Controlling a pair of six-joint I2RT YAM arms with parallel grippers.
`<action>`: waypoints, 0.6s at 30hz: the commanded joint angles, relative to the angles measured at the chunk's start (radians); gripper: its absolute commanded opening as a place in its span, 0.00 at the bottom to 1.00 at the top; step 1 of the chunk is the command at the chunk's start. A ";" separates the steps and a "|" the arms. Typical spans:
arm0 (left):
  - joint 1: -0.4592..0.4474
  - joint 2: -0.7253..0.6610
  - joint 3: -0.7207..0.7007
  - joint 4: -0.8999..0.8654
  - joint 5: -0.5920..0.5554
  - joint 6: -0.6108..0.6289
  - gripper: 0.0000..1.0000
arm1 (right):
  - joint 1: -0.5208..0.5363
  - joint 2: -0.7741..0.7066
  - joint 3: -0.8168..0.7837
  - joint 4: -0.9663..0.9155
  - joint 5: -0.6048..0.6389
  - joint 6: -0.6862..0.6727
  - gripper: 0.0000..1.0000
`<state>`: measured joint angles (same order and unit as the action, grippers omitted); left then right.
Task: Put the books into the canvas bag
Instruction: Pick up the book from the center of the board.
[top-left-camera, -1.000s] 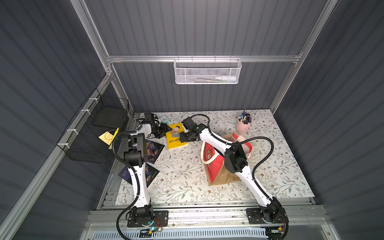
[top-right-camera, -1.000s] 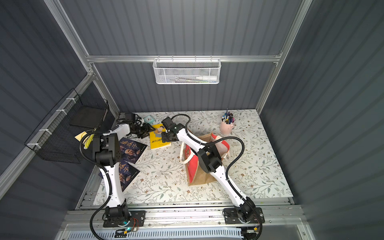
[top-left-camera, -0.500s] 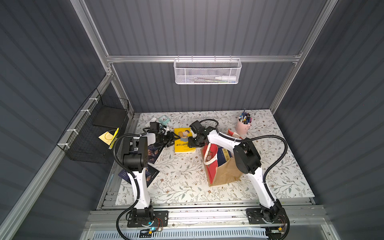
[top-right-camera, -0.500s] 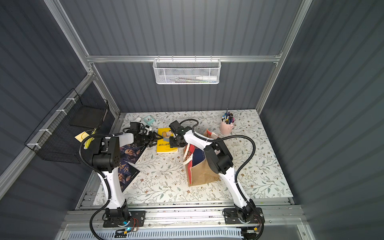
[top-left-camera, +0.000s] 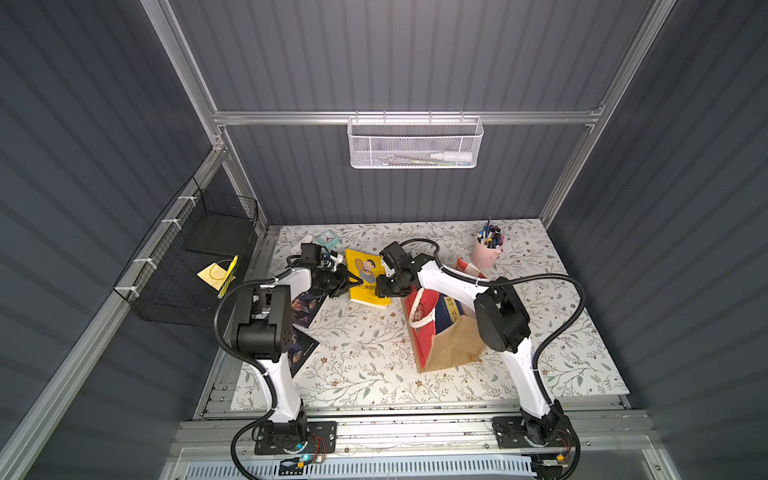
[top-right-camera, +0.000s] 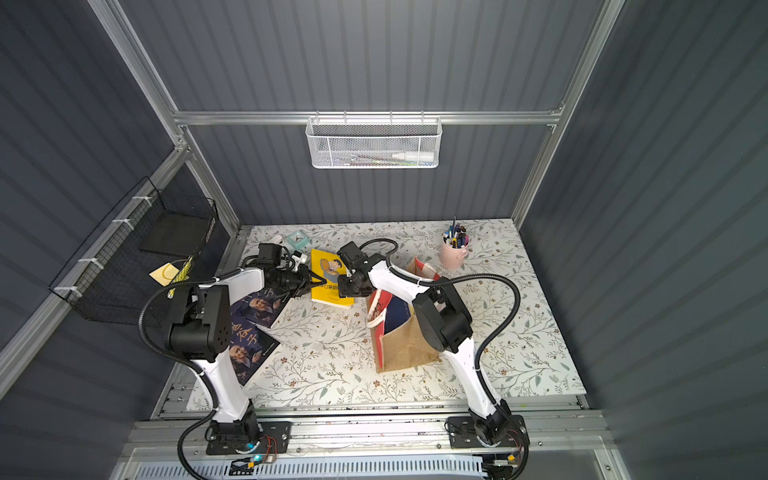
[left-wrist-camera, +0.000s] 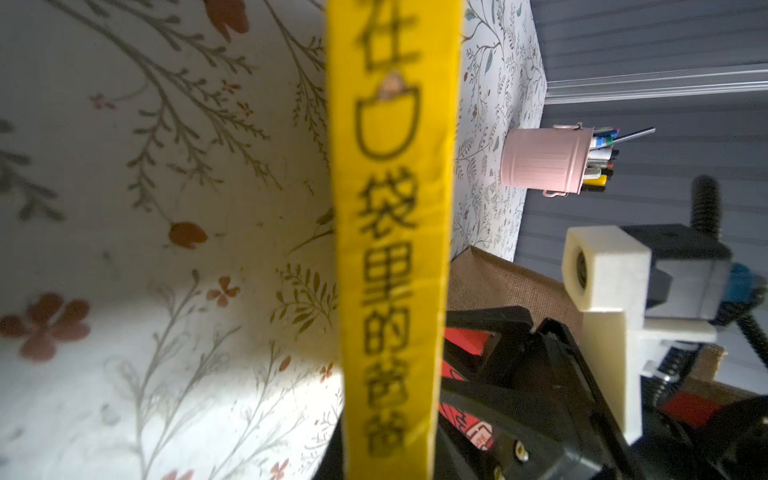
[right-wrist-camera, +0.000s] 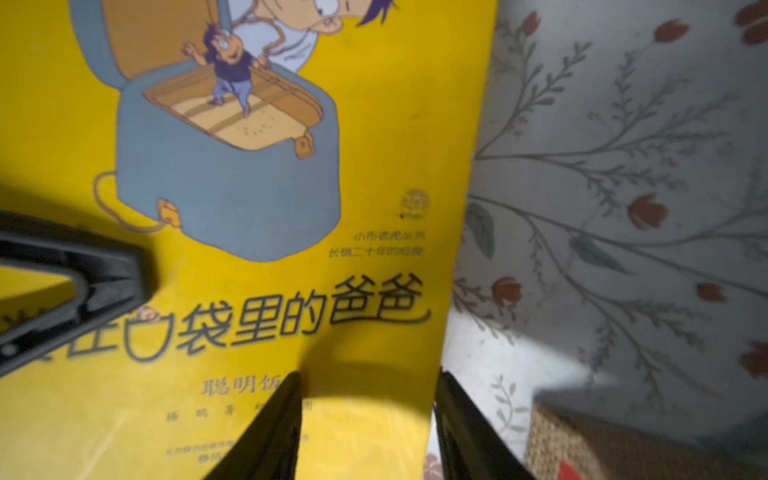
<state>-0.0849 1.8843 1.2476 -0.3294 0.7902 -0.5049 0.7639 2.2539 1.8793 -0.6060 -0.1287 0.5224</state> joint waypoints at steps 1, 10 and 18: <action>-0.007 -0.146 0.092 -0.165 -0.088 0.125 0.00 | 0.068 -0.106 0.066 -0.140 0.110 -0.074 0.56; -0.009 -0.390 0.157 -0.353 -0.236 0.193 0.00 | 0.199 -0.354 0.066 -0.209 0.304 -0.124 0.61; -0.052 -0.556 0.157 -0.264 -0.210 0.109 0.00 | 0.241 -0.545 0.006 -0.275 0.395 -0.117 0.63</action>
<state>-0.1146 1.3869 1.3727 -0.6567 0.5457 -0.3672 0.9882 1.7557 1.9160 -0.8124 0.1955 0.4107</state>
